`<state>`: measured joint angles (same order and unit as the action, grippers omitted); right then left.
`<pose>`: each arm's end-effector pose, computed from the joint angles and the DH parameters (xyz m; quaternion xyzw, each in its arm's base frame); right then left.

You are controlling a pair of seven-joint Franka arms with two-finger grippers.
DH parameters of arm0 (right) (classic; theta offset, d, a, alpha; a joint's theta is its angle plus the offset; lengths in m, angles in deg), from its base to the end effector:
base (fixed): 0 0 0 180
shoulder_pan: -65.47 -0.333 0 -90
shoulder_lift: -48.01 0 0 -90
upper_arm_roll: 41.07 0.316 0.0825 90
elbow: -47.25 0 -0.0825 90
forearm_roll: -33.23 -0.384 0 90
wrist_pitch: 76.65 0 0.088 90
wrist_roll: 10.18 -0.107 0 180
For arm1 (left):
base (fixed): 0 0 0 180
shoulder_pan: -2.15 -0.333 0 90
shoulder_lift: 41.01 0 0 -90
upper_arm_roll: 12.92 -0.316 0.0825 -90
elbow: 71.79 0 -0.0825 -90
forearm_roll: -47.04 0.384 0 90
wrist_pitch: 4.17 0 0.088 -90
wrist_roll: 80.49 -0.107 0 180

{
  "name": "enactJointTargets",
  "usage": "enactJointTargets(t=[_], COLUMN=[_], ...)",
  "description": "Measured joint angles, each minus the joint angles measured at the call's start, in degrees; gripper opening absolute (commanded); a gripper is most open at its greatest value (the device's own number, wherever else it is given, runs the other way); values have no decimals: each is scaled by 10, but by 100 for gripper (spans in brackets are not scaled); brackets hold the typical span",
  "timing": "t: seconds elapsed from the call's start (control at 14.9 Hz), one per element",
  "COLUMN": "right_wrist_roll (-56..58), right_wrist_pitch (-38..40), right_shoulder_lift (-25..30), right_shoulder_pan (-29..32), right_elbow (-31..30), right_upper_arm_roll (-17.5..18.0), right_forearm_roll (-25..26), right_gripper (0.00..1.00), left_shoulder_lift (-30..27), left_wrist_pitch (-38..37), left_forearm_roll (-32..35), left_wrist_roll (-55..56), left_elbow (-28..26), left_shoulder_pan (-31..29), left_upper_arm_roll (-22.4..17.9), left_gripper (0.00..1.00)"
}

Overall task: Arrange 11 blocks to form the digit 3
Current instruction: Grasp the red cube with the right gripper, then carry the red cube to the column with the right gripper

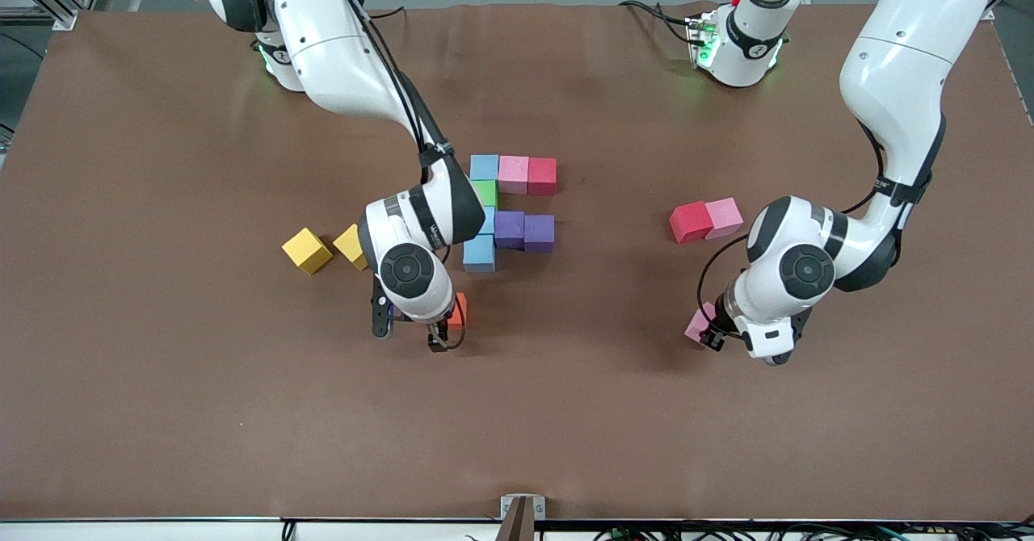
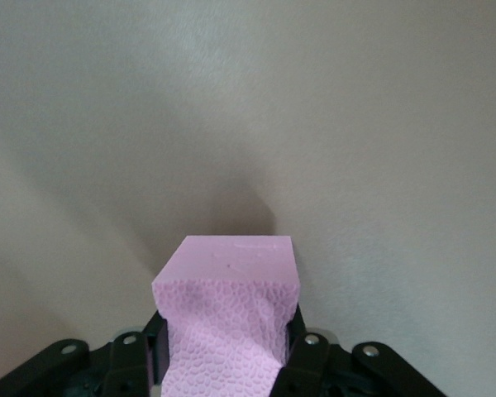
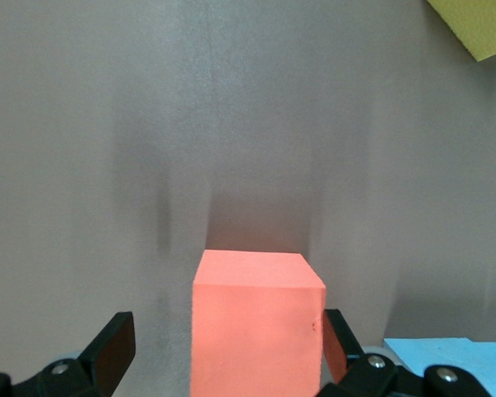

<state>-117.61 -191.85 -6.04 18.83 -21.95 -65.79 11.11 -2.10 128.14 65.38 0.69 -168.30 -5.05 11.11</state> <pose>0.6472 0.3807 0.2287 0.7252 -0.6879 -0.0092 0.0287 0.6601 -0.1602 0.2320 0.8792 0.4762 -0.0019 0.0140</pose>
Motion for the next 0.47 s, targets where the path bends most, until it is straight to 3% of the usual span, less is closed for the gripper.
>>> enactJointTargets(t=[0.47], right_wrist_roll=[0], right_wrist_pitch=[-1], right_shoulder_lift=[0], right_shoulder_pan=[-8], right_elbow=[-13], right_upper_arm_roll=[0], right_forearm_roll=[0], right_gripper=[100], left_shoulder_lift=[0], left_wrist_pitch=[-1], left_forearm_roll=[0], left_wrist_roll=[0], left_elbow=[5], left_shoulder_pan=[-1], left_upper_arm_roll=[-2], left_gripper=[32])
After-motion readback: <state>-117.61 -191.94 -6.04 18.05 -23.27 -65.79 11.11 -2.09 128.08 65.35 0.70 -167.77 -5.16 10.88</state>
